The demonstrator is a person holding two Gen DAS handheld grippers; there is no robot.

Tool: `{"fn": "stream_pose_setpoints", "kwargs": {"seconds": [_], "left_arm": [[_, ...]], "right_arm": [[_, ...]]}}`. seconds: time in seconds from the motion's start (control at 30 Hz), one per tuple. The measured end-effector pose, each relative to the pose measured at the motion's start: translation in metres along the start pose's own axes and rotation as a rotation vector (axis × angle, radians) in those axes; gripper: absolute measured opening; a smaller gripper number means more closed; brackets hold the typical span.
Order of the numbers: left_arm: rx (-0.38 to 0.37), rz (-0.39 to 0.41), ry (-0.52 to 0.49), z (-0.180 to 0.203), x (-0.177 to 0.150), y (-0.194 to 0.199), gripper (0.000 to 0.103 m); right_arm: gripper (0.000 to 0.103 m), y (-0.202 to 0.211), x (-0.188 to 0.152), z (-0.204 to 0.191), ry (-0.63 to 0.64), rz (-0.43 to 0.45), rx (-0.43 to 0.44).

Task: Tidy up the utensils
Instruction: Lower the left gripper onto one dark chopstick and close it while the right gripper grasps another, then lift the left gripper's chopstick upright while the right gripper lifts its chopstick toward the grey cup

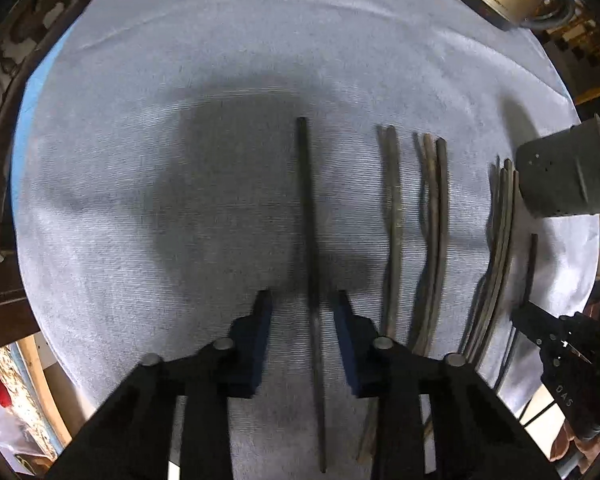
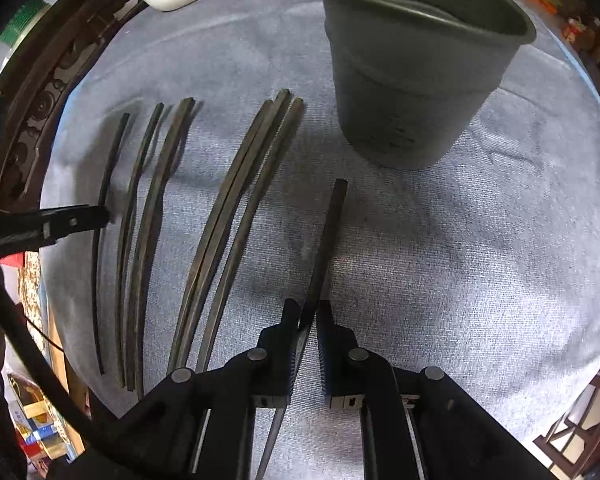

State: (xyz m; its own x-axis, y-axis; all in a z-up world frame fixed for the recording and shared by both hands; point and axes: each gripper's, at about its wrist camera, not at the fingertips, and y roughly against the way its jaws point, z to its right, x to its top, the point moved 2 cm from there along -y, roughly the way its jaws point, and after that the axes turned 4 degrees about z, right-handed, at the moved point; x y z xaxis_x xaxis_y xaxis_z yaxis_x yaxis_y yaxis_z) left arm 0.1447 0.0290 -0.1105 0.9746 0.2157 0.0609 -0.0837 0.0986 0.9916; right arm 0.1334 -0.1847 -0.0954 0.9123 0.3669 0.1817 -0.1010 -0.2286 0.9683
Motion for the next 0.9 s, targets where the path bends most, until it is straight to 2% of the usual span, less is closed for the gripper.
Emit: {"fn": "stream_pose_setpoints", "kwargs": {"seconds": [0.07,0.33,0.5,0.6,0.67,0.77,0.83,0.9], "left_arm": [[-0.009,-0.027,-0.003,0.002,0.002,-0.002,0.007],[-0.063,-0.114,-0.038,-0.006,0.008,-0.007,0.006],[-0.075,-0.086,-0.041,-0.017,0.005,-0.001,0.006],[-0.096,-0.031,-0.028,-0.025,-0.001,0.013,0.006],[-0.120,0.040,-0.009,-0.031,-0.005,0.030,0.006],[-0.152,0.161,0.029,-0.043,-0.005,0.061,0.006],[-0.143,0.235,0.053,-0.047,-0.006,0.082,0.006],[-0.135,0.342,0.071,-0.049,-0.011,0.108,0.006]], "right_arm": [[0.011,-0.010,0.007,-0.003,0.016,-0.006,0.002],[0.011,-0.010,0.012,-0.006,0.067,-0.053,0.012],[0.011,-0.008,0.017,-0.006,0.057,-0.055,0.021],[0.008,-0.004,0.013,-0.006,0.035,-0.027,0.052],[0.007,0.002,0.008,-0.007,0.026,0.010,0.063],[0.007,0.023,0.002,-0.012,0.012,0.106,0.086],[0.007,0.040,0.000,-0.010,-0.015,0.182,0.098],[0.007,0.059,-0.002,-0.006,-0.043,0.276,0.082]]}}
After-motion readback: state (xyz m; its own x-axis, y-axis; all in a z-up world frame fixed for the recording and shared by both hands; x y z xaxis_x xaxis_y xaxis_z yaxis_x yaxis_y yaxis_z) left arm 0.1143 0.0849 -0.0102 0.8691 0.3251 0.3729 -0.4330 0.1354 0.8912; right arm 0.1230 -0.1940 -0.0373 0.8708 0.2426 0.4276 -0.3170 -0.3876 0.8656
